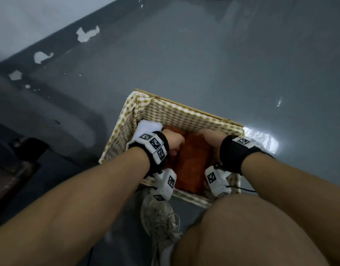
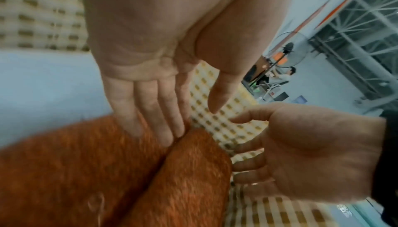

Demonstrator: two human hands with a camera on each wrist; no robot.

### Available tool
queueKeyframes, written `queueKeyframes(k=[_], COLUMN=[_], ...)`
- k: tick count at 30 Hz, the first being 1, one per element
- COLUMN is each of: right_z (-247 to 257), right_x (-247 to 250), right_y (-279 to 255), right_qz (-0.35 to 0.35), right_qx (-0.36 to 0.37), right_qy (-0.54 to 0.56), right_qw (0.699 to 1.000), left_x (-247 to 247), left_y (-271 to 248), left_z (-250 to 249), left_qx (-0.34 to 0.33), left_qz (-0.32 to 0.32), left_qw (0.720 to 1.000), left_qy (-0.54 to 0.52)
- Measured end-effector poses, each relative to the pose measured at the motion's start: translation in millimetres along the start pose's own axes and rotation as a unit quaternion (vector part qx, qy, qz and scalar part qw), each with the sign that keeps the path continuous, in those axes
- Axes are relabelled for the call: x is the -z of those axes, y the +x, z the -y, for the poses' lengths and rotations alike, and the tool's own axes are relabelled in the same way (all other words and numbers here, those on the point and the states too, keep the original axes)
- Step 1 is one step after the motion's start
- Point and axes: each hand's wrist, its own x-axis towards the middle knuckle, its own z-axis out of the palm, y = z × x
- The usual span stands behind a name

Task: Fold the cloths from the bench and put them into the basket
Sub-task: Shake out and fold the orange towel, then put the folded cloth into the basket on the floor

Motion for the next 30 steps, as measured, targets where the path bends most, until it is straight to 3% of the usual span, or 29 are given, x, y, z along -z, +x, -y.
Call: queueKeyframes(k=[3,6,8,10,13,21,25,28,30], right_z=[37,84,116,144,179,197,187,179,168], right_x=[-1,-18,-43,-75,-130,-310,-382,-414,-427], right_y=[-27,-73,-106,-142,-192,-304,-346,-362,-360], right_qz=[0.016,0.010,0.075,0.170,0.235,0.342,0.328,0.287,0.281], right_qx=[0.071,0.175,0.253,0.298,0.358,0.443,0.502,0.551,0.557], right_qy=[-0.117,-0.289,-0.334,-0.308,-0.322,-0.385,-0.434,-0.496,-0.521], right_qw=[0.990,0.941,0.905,0.887,0.844,0.734,0.672,0.607,0.582], left_x=[36,80,113,144,188,260,264,260,259], left_y=[-32,-75,-105,-141,-197,-325,-363,-368,-363], left_z=[-3,6,19,37,76,239,314,357,381], left_qx=[-0.055,-0.120,-0.151,-0.171,-0.180,-0.069,0.011,0.048,0.086], left_qz=[-0.011,-0.063,-0.098,-0.130,-0.183,-0.349,-0.418,-0.442,-0.453], left_qw=[0.996,0.990,0.983,0.976,0.963,0.934,0.908,0.894,0.880], left_qy=[-0.067,-0.046,-0.035,-0.028,-0.078,-0.030,0.027,0.061,0.110])
